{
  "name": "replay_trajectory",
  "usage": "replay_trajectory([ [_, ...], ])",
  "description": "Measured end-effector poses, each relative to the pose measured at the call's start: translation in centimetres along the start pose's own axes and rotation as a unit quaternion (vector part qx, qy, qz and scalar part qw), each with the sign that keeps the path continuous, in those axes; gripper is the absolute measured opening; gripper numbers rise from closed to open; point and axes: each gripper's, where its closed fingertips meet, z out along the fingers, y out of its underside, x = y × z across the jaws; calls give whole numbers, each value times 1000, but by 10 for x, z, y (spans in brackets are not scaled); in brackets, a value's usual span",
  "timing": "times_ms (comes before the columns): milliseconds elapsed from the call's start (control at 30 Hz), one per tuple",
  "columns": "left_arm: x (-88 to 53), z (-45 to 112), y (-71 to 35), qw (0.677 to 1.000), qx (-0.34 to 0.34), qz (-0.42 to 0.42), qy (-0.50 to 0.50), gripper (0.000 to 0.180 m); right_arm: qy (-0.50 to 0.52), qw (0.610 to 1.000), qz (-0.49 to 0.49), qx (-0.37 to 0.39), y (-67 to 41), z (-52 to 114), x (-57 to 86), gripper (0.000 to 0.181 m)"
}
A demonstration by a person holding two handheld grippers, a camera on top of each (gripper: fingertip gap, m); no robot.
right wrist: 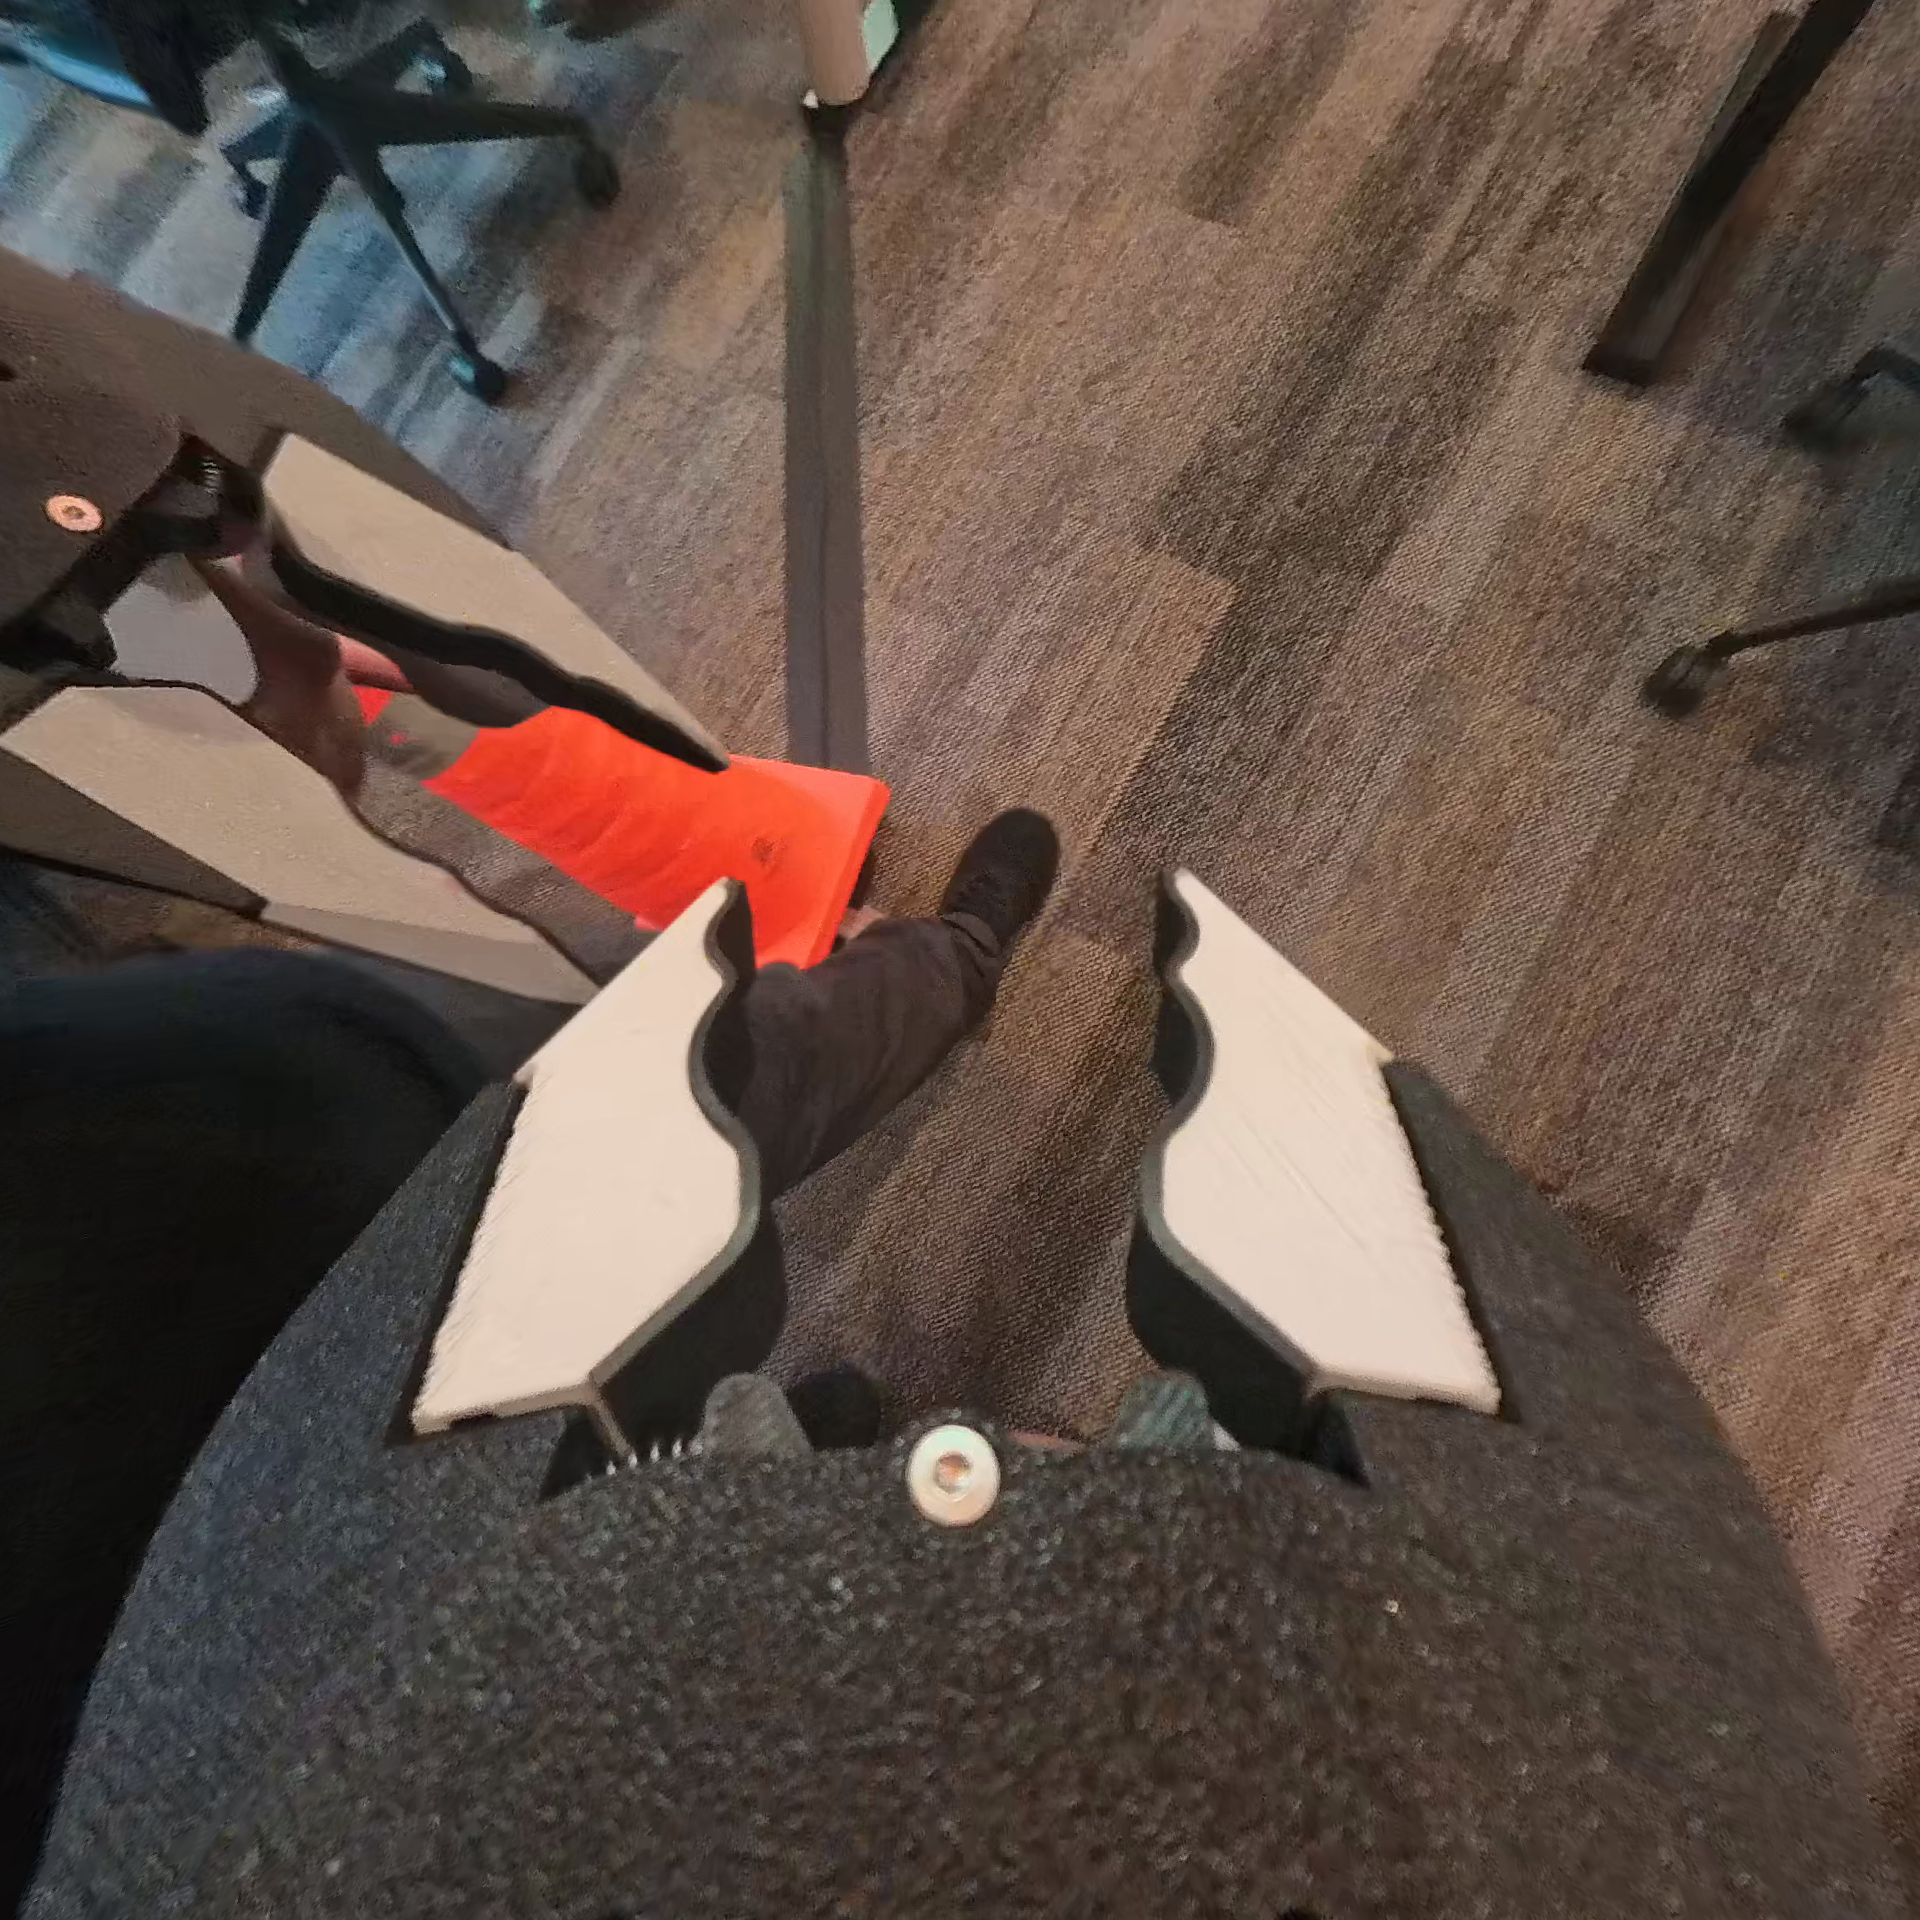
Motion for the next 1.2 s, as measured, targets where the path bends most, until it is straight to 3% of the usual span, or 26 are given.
replay_trajectory([
  [233,-215,10,-92,996,-11,-38,78,67,-31,996,26,-79,-123,122,67,76],
  [333,-318,-8,-146,998,-11,-25,50,68,-22,998,21,-63,-206,168,111,76],
  [433,-429,-16,-194,1000,0,-23,-8,57,-10,1000,15,-23,-285,218,161,76],
  [533,-553,-15,-233,992,6,-69,-105,69,-10,1000,2,-15,-347,280,216,83],
  [600,-626,-17,-255,984,17,-97,-150,62,-8,1000,-17,-13,-390,325,256,90],
  [700,-727,-20,-283,977,27,-97,-189,67,-11,998,-54,4,-466,396,318,90],
  [867,-875,-41,-305,964,-73,-162,-201,52,-40,999,-29,10,-609,503,413,90],
  [1000,-988,-81,-348,949,-52,-200,-239,58,-74,996,-38,20,-741,563,470,90],
  [1133,-1109,-90,-369,937,-23,-233,-258,59,-59,992,-108,23,-855,653,537,91],
  [1200,-1175,-83,-371,934,-27,-240,-262,67,-57,992,-110,21,-906,707,566,91],
])
